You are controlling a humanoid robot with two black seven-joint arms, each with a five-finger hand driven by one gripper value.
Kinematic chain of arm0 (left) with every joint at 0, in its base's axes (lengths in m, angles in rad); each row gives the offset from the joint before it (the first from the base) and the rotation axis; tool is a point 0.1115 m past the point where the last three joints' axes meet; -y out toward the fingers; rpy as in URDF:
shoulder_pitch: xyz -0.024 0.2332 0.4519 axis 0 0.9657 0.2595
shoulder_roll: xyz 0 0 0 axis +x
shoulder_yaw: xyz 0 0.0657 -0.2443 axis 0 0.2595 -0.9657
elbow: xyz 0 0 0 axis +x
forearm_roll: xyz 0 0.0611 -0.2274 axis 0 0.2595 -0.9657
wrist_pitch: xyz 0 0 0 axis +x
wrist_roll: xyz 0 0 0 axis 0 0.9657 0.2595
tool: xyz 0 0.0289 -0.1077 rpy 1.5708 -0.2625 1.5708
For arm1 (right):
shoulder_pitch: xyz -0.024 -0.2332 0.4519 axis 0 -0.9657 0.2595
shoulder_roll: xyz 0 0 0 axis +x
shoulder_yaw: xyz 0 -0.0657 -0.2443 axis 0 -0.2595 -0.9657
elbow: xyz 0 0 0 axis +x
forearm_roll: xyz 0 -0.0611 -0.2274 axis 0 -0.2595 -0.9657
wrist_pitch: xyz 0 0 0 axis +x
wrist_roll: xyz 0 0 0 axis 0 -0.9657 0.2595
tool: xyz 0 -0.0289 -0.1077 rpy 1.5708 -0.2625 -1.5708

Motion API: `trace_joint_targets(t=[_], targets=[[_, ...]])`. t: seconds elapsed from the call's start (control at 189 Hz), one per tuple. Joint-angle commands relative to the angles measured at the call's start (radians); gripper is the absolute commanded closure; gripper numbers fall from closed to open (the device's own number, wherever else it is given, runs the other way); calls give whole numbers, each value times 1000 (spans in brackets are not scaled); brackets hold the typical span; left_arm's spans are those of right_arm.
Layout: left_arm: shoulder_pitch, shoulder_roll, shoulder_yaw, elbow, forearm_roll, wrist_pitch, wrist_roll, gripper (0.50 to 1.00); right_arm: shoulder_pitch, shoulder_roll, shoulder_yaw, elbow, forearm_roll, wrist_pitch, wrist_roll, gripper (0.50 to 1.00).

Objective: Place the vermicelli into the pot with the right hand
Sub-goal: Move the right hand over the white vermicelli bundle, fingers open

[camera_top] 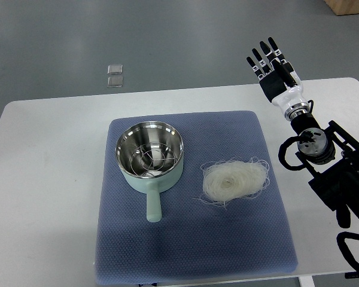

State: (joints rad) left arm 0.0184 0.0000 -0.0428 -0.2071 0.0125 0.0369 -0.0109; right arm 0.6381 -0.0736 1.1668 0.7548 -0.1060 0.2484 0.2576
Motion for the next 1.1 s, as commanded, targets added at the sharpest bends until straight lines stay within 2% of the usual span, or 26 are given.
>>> trace_joint_targets(t=[0.0, 0.323, 0.514, 0.599, 0.737, 0.785, 0.891, 0.981, 1.092], targets=[[0, 0, -2, -1, 0, -6, 3, 500, 0, 0, -1, 0, 0, 0, -1, 572], [0, 0, -3, -11, -5, -9, 3, 500, 15, -8, -58, 1, -26, 2, -6, 572], [0, 0, -2, -12, -3, -15, 5, 500, 95, -92, -199, 14, -285, 23, -17, 572], [-2, 0, -2, -12, 0, -19, 5, 500, 173, -167, -334, 34, -523, 68, -41, 572], [-3, 0, -2, -17, 3, -20, 15, 500, 339, -328, -622, 153, -1005, 132, -61, 572], [-11, 0, -2, -17, 3, -20, 32, 500, 420, -382, -726, 193, -1118, 186, -63, 572], [-15, 0, -2, -18, 4, -20, 69, 500, 613, -440, -973, 219, -1178, 318, -83, 572], [-15, 0, -2, -29, 3, -20, 78, 500, 733, -465, -1138, 239, -1173, 356, -136, 570], [-15, 0, -2, -40, 1, -20, 78, 500, 782, -480, -1201, 301, -1161, 363, -150, 570]])
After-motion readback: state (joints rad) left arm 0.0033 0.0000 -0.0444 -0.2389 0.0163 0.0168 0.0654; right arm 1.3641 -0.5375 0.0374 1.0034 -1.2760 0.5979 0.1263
